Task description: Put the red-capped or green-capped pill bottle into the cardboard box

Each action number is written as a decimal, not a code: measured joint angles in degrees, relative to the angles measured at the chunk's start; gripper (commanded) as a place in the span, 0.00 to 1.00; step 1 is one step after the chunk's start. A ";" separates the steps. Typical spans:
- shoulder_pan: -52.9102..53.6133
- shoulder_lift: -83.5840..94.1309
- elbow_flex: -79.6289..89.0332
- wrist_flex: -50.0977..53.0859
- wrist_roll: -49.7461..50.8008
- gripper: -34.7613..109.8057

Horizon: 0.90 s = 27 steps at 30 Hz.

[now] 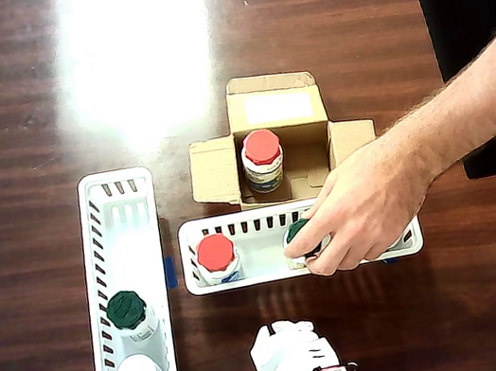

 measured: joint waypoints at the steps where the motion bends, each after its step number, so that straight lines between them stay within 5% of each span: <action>1: 0.00 0.00 0.00 0.00 -2.11 0.26; 11: -0.09 0.00 0.00 0.00 -25.14 0.26; 27: -2.02 0.00 0.00 0.00 -38.67 0.26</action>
